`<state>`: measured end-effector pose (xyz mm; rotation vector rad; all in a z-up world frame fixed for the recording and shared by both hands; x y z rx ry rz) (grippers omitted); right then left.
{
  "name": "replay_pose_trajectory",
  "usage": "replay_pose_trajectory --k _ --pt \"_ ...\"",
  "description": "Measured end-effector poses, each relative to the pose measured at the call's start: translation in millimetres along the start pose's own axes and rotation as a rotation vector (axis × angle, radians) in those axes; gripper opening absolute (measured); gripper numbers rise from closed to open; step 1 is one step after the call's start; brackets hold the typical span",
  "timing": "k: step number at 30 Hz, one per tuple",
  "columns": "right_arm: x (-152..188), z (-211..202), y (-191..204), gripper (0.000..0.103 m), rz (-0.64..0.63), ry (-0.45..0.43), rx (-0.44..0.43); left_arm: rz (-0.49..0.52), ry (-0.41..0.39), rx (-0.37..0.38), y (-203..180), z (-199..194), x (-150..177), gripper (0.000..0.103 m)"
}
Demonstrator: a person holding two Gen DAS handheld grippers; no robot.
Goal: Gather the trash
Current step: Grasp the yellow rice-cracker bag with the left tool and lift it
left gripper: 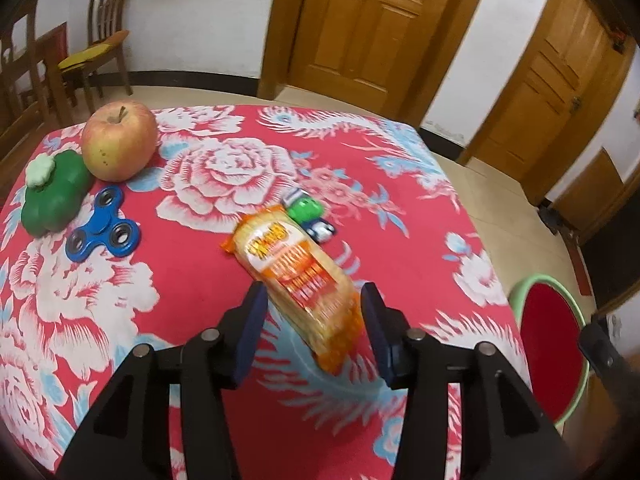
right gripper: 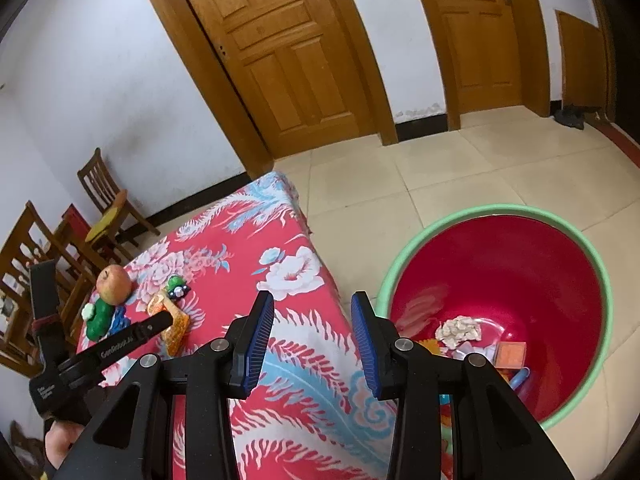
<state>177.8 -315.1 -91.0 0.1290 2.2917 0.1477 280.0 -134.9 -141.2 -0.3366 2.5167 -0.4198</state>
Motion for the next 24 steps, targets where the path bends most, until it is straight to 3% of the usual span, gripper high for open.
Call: replay_pose_trajectory --k 15,24 --pt "0.1 15.8 4.7 0.041 -0.014 0.027 -0.026 -0.055 -0.005 -0.030 3.4 22.5 -8.3 0.055" --pt "1.2 16.1 6.1 0.041 -0.014 0.030 -0.028 -0.028 -0.006 -0.057 -1.2 26.1 -6.9 0.059"
Point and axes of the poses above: each gripper's, at about its wrist camera, not at the fingertips, and z roughly the way its jaws point, y to its left, x to its underside, the point moved 9 cm from there along z, roughly the way its jaws point, and after that the axes turned 15 degrees about -z, right-handed, at the moved point
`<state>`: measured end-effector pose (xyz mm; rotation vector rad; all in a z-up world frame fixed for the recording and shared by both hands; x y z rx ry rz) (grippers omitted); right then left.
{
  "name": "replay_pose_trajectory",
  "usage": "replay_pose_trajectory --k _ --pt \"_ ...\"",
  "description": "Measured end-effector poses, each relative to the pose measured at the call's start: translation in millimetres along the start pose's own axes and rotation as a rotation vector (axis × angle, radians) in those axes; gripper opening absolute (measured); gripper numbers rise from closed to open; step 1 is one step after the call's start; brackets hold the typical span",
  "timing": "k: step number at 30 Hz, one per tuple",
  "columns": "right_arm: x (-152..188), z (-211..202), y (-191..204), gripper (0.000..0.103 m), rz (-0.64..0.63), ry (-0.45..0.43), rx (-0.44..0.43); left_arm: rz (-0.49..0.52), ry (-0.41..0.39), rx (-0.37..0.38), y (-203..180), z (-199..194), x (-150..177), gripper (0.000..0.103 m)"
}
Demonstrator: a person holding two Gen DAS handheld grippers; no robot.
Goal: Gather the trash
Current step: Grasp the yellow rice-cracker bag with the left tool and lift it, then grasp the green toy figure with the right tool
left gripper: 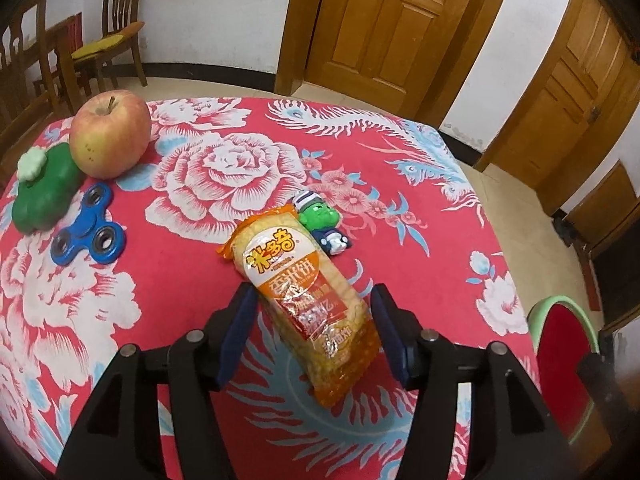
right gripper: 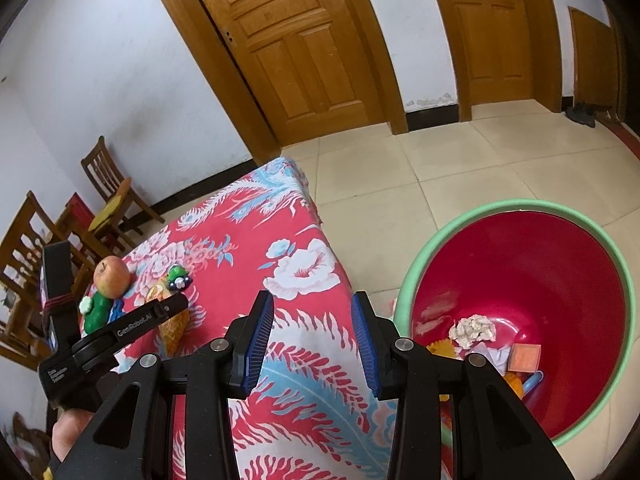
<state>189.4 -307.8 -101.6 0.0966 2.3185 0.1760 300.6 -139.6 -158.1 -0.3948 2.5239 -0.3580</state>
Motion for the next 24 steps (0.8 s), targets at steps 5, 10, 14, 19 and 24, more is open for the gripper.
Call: replay_pose_trajectory --k 5,10,14,19,24 --pt "0.4 0.7 2.1 0.041 -0.004 0.000 -0.002 0.032 -0.006 -0.018 -2.0 1.2 1.6 0.058" --pt "0.0 -1.1 7.0 0.041 -0.015 -0.001 -0.005 0.027 -0.007 -0.004 5.6 -2.0 0.9 0.048" --pt "-2.1 -2.0 13.6 0.041 -0.027 -0.002 -0.007 0.006 0.005 0.025 12.2 -6.7 1.3 0.047" --pt "-5.4 -2.4 27.8 0.041 -0.054 -0.001 -0.015 -0.009 0.006 0.049 23.7 -16.0 0.1 0.046" --pt "-7.2 2.4 43.6 0.041 -0.081 0.009 -0.031 -0.016 -0.021 0.055 39.9 -28.8 -9.4 0.046"
Point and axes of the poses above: each gripper's, at about its wrist camera, not at the fingertips, and z roughly the way its jaws point, y to its left, x to its underside, the point moved 9 cm from there along z, roughly the way its jaws point, and after that the axes turned 15 degrees about -z, right-handed, at the moved point
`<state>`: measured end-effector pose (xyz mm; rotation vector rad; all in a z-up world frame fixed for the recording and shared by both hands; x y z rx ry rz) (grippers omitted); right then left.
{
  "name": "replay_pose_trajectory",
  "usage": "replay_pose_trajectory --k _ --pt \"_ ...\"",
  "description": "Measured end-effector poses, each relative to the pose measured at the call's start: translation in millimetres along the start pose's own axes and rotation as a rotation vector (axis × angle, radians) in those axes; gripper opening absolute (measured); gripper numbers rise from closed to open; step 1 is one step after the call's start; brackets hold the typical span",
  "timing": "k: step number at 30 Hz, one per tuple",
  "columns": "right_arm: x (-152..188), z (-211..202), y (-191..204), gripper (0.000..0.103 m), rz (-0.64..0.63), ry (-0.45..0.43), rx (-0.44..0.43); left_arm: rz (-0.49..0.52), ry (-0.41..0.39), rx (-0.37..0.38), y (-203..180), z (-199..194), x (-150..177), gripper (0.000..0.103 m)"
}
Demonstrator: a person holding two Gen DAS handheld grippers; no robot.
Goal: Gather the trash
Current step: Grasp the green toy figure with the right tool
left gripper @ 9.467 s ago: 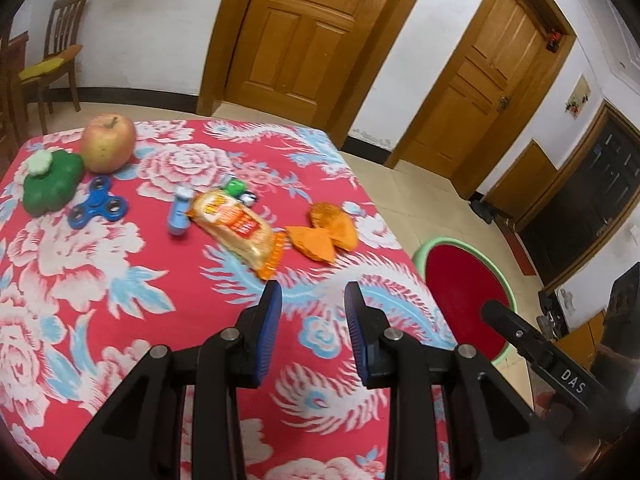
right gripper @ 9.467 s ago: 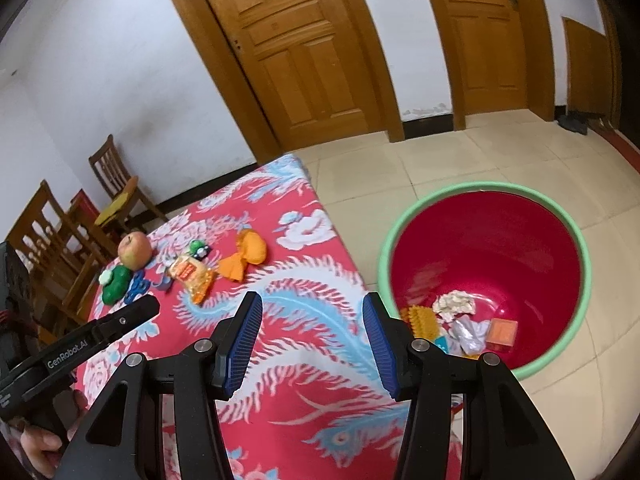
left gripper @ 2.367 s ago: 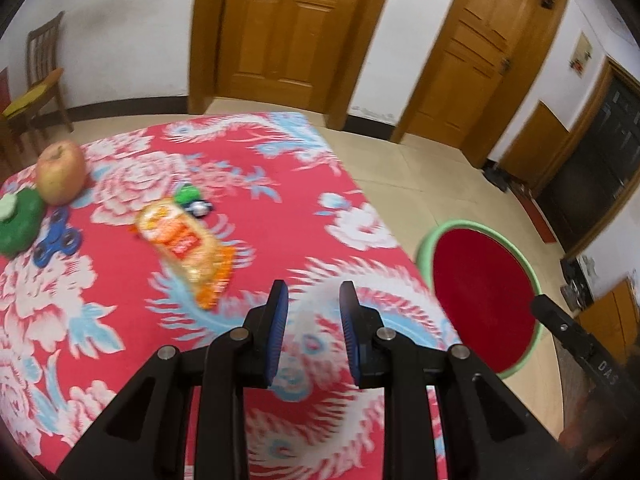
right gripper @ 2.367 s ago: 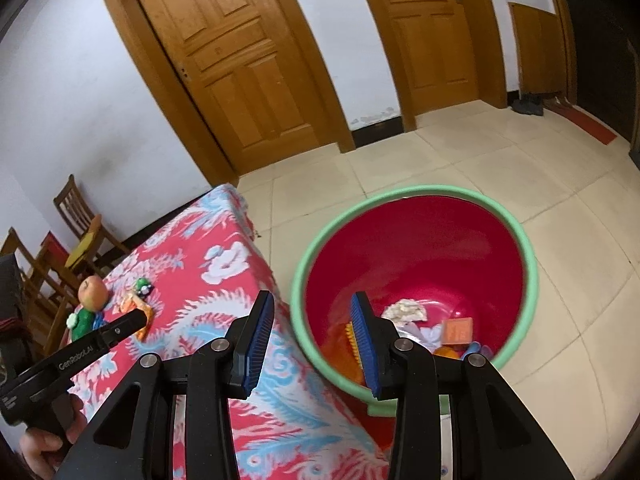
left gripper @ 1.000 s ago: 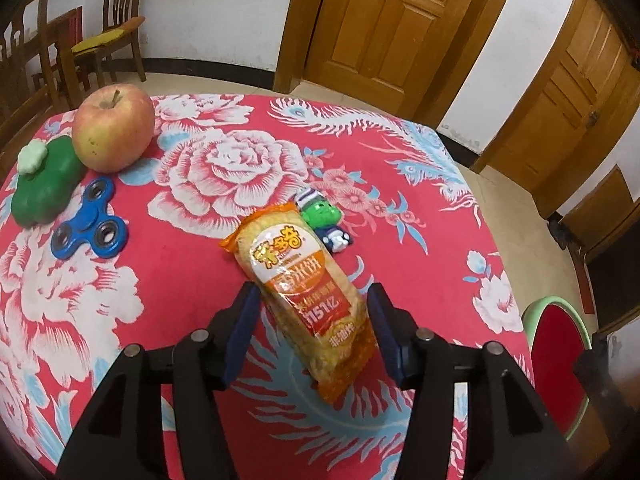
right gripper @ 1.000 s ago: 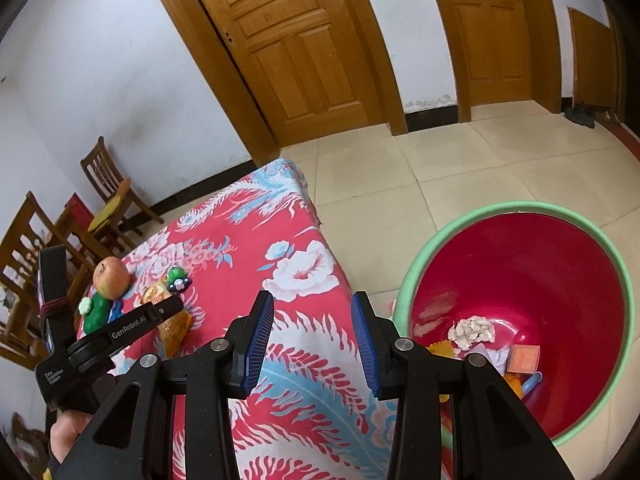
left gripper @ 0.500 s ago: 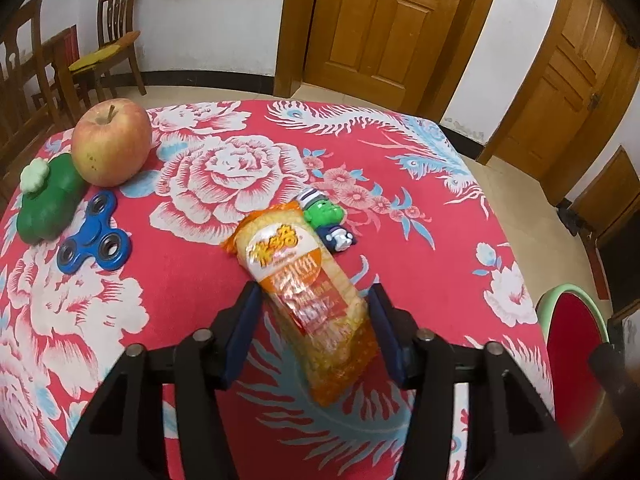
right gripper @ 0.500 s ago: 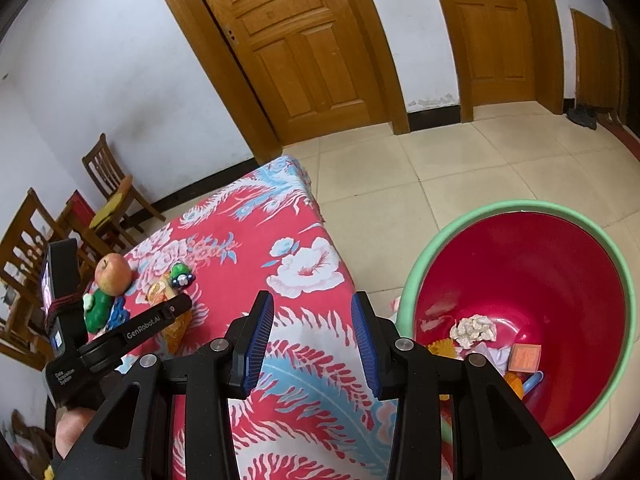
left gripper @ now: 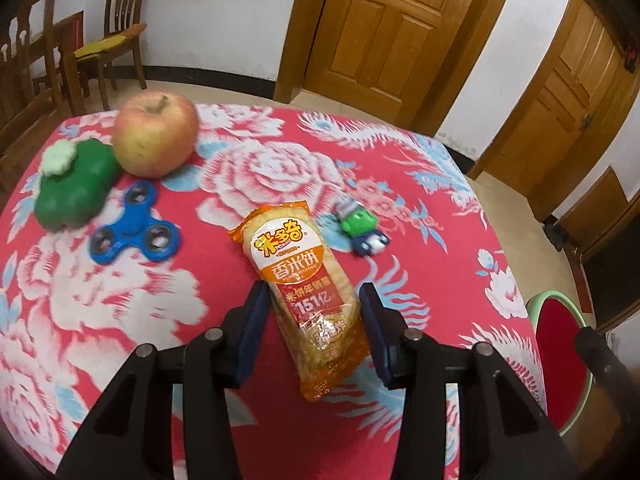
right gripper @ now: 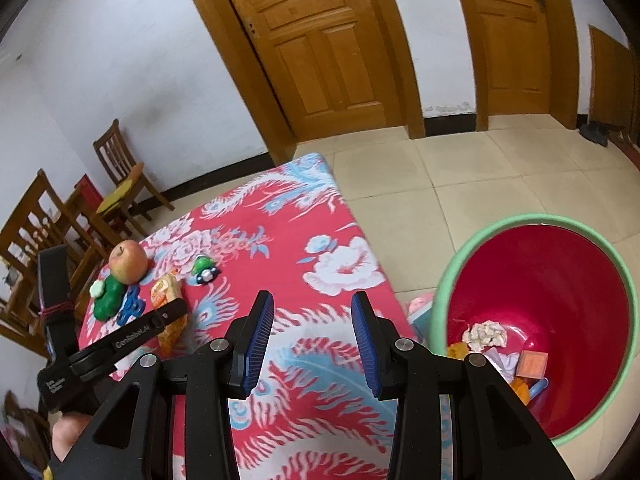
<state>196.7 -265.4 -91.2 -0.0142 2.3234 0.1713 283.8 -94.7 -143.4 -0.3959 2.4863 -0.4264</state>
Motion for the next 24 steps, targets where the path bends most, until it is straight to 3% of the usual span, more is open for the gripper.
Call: replay_pose_trajectory --k 14,24 --pt "-24.6 37.0 77.5 0.041 -0.132 0.050 -0.067 0.052 -0.058 -0.044 47.4 -14.5 -44.3 0.046" --pt "-32.5 80.7 111.1 0.041 -0.172 0.066 -0.082 0.063 -0.064 -0.033 62.6 -3.8 -45.3 0.046"
Point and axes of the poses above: each gripper's, at about its wrist camera, not at the fingertips, and z roughly the way its jaws point, y to its left, x to its underside, the point moved 9 cm from there along z, roughly the way its jaws point, and after that the axes turned 15 degrees about -z, right-handed, at the moved point
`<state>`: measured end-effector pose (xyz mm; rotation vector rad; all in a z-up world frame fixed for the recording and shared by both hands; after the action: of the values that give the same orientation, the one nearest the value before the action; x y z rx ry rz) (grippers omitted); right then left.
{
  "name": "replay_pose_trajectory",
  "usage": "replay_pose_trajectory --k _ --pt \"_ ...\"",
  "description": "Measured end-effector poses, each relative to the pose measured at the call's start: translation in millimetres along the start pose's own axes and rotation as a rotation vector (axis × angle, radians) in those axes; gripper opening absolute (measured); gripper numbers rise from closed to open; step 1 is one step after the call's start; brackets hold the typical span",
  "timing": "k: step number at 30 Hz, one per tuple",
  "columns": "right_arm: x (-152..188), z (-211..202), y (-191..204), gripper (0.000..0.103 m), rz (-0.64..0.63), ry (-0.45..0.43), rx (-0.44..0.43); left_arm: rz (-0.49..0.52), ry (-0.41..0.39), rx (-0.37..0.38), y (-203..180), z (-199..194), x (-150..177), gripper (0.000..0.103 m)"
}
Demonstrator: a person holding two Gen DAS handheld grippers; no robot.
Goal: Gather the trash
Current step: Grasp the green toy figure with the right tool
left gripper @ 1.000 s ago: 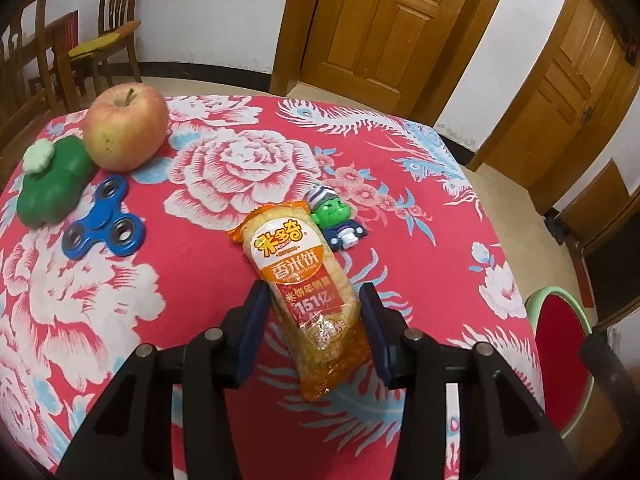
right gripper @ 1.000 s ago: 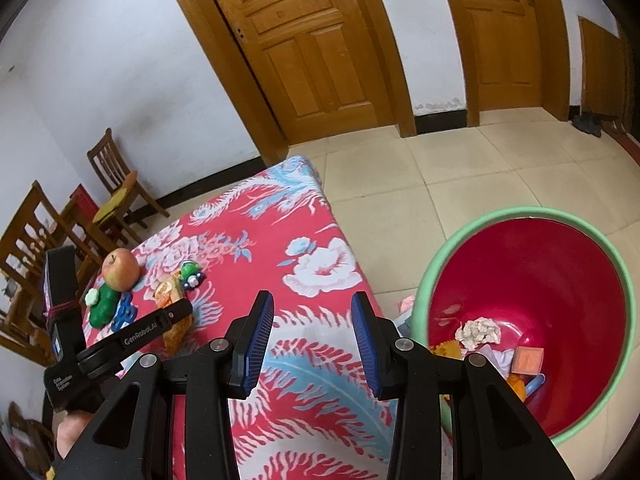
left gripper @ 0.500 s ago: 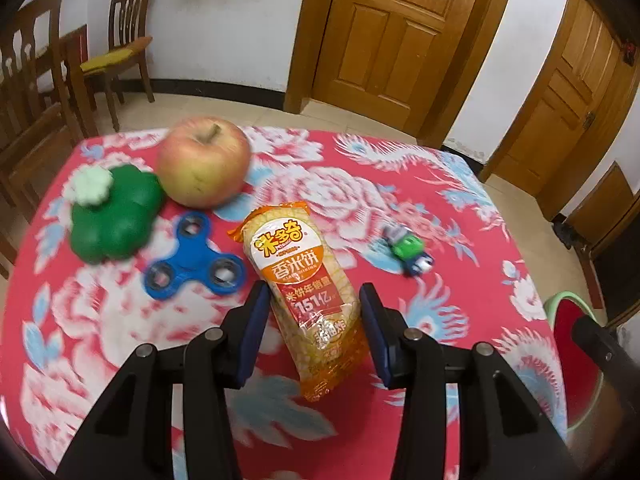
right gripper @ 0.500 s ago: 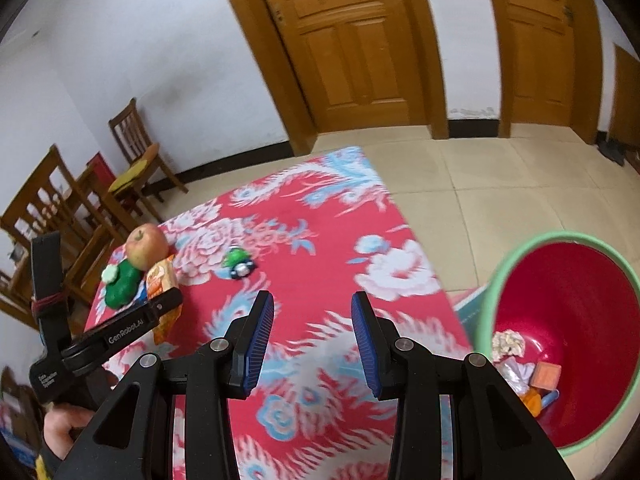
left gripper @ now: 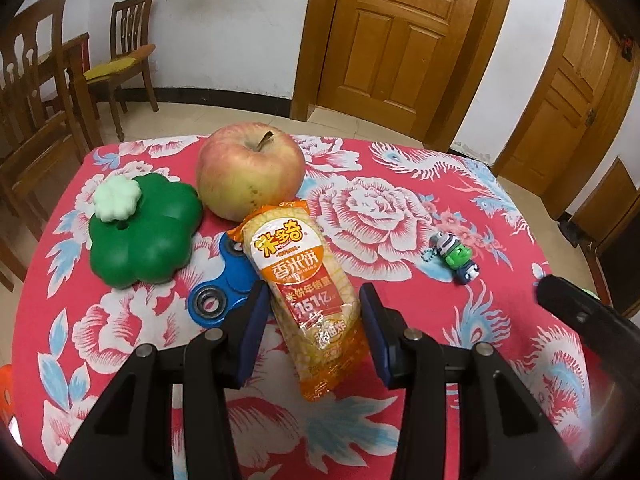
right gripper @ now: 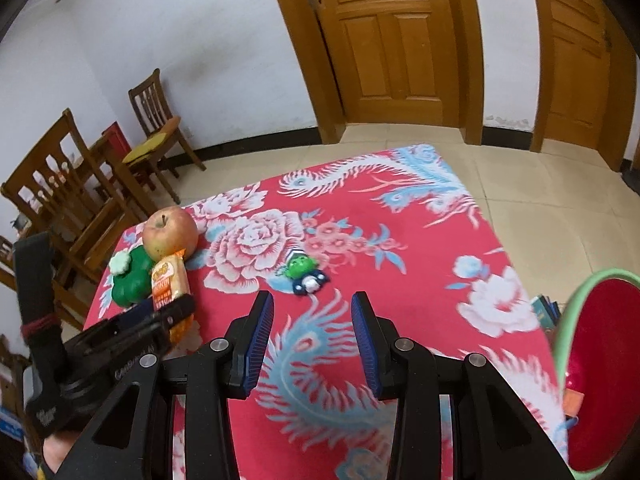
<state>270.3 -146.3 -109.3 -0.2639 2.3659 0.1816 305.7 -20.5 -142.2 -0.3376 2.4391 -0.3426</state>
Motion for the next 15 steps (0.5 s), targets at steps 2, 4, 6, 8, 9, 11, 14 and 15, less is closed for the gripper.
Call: replay_pose_trajectory --k 2,4,6,8,9,11,14,15 --pt "-1.7 9.9 2.7 0.041 -0.003 0.008 -0.001 0.016 -0.013 0.003 -2.3 0.2 -1.2 0.046" --pt "-3.5 18.9 4.5 0.041 -0.008 0.016 -0.001 0.028 -0.019 0.001 -2.0 -0.5 -1.0 0.046" --pt "-6.4 28.8 5.7 0.041 -0.013 0.024 -0.001 0.026 -0.018 0.008 -1.5 -1.5 -0.9 0.046" --pt "-8.8 38.6 7.3 0.041 -0.024 0.034 0.000 0.017 -0.015 0.016 -1.2 -1.9 -1.3 0.046" --pt "-9.3 42.0 7.6 0.041 -0.030 0.037 0.001 0.018 -0.015 0.017 -1.0 -2.1 -1.5 0.046" --pt "-10.2 50.6 7.6 0.041 -0.047 0.048 0.011 0.015 -0.013 0.018 -0.9 -1.6 -1.1 0.046" --pt "-9.3 60.3 6.3 0.041 -0.068 0.064 0.024 0.014 -0.007 0.019 -1.5 0.2 0.6 0.046" --pt "-9.2 61.4 6.0 0.041 -0.070 0.066 0.027 0.015 -0.007 0.018 -1.5 0.5 1.0 0.046"
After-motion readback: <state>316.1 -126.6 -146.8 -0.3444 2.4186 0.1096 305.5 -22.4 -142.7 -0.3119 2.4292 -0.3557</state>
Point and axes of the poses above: each gripper's, at about its wrist camera, not at the fingertips, and z roughly the way its jaws point, y to its left, x to its underside, the point moved 9 cm from there along z, roughly the way its jaws point, and after that the axes turned 15 degrees about -z, right-handed, at the moved point
